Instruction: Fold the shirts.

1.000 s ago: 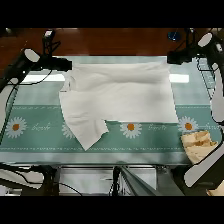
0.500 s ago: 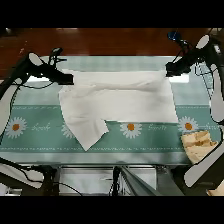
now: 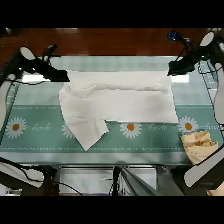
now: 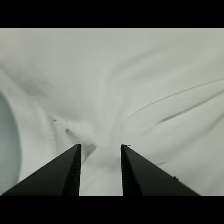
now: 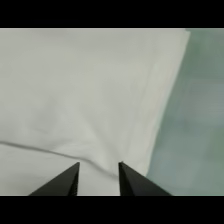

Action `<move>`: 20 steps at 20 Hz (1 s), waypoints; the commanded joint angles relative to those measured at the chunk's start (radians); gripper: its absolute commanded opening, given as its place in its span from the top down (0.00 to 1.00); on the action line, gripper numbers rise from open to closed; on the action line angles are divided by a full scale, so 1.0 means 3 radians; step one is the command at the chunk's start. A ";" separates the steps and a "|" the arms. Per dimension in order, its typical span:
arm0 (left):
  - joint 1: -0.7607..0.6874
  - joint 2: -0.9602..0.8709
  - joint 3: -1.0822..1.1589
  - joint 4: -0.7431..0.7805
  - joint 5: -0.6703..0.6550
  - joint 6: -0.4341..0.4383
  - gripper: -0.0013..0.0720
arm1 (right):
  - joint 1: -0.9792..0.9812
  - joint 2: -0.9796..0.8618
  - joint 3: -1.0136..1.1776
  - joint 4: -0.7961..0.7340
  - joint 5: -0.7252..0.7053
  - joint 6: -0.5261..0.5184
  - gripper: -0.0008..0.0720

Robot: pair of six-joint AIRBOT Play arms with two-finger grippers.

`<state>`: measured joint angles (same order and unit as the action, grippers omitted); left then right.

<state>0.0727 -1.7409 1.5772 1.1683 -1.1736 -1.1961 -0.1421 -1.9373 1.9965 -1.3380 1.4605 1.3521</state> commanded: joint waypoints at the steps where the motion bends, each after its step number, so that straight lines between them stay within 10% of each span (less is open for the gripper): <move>1: 0.0411 0.0381 0.0187 0.0365 -0.0445 -0.0193 0.53 | -0.0201 0.0401 0.0003 -0.0470 0.0280 0.0025 0.47; 5: 0.1078 0.0795 -0.0305 0.0193 -0.1167 -0.0226 0.45 | -0.0735 0.0642 -0.0139 -0.0411 0.0773 0.0131 0.48; 7: 0.1356 0.1038 -0.0963 -0.0160 -0.1255 -0.0148 0.11 | -0.0970 0.0811 -0.0539 -0.0151 0.0752 0.0109 0.53; 12: 0.1633 0.1462 -0.2416 -0.0884 -0.1222 0.0404 0.12 | -0.1265 0.1167 -0.1526 0.0519 0.0423 -0.0120 0.52; 20: 0.1141 0.1364 -0.2900 -0.1045 -0.0713 0.0468 0.12 | -0.1259 0.1172 -0.1597 0.0692 0.0411 -0.0215 0.44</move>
<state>0.4751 -1.3186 0.7456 0.8730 -1.4456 -1.0679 -0.5159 -1.5898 1.5291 -1.1522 1.5871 1.2972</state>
